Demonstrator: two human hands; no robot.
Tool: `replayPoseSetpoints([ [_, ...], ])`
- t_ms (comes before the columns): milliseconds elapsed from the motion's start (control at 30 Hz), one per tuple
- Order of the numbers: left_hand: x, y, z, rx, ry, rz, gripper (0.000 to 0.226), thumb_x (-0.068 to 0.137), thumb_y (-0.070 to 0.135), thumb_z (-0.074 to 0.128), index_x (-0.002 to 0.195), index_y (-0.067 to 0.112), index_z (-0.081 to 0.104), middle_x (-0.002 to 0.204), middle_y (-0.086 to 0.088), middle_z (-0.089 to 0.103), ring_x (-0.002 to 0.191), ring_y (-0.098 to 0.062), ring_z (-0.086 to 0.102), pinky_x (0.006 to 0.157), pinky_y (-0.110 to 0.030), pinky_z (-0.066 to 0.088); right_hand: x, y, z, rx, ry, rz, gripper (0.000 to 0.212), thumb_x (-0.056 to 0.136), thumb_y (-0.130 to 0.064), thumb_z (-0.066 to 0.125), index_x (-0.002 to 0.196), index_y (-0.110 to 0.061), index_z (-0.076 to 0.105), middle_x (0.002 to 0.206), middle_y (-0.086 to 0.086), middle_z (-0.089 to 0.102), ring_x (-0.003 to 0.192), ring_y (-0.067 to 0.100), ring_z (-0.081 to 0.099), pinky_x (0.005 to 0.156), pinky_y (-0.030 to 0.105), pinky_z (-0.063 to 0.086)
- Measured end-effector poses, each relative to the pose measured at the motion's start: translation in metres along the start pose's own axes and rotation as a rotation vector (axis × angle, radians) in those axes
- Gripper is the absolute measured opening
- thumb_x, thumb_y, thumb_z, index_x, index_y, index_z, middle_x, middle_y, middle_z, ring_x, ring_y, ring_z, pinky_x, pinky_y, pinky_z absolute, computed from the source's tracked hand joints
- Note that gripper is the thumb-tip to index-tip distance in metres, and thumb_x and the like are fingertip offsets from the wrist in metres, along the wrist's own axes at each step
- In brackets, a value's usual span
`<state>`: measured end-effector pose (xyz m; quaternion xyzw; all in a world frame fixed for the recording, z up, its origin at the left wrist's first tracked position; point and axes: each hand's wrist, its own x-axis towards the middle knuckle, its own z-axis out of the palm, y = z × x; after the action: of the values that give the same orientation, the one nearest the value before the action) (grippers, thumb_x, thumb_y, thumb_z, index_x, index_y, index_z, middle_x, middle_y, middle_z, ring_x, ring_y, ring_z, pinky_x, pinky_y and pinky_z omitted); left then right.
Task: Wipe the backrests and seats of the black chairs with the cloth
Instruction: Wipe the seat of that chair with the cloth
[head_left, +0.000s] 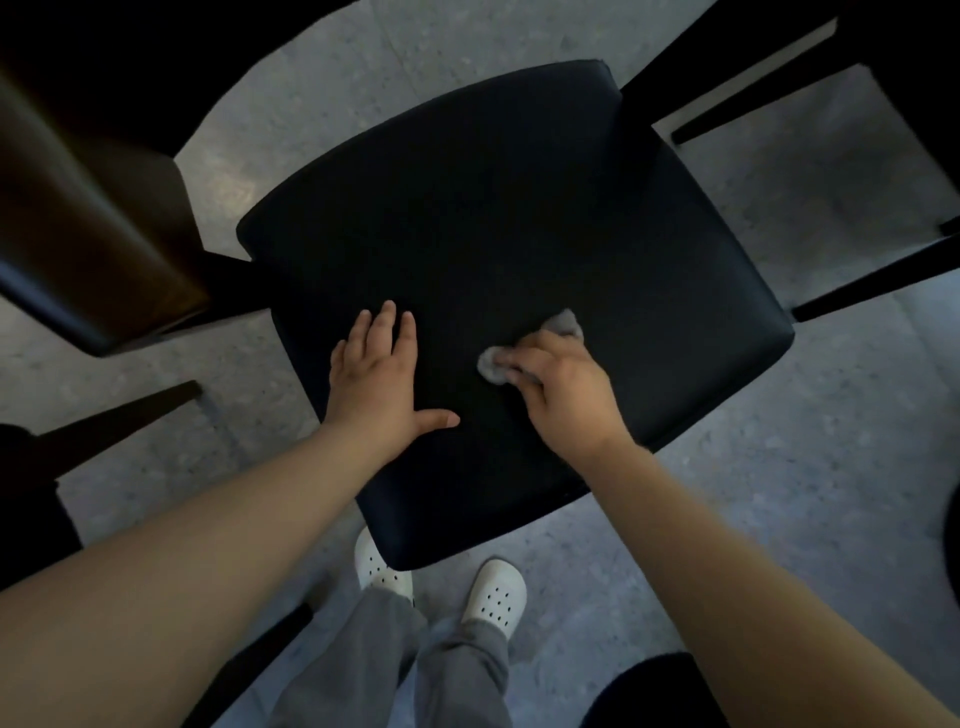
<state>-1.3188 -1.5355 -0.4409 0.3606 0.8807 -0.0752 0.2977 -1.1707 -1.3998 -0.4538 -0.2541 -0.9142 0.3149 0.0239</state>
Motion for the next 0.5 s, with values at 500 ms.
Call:
replayPoseSetpoints([
  [500, -0.040, 0.037, 0.026, 0.085, -0.043, 0.227, 0.120, 0.074, 0.064, 0.070, 0.155, 0.020, -0.007, 0.161, -0.005, -0.014, 0.148, -0.033, -0.013, 0.121, -0.051, 0.003, -0.033, 0.022, -0.028, -0.042, 0.209, 0.230, 0.021, 0.094, -0.015, 0.061, 0.111, -0.014, 0.073, 0.108, 0.005, 0.065, 0.106, 0.026, 0.055, 0.089, 0.039, 0.048],
])
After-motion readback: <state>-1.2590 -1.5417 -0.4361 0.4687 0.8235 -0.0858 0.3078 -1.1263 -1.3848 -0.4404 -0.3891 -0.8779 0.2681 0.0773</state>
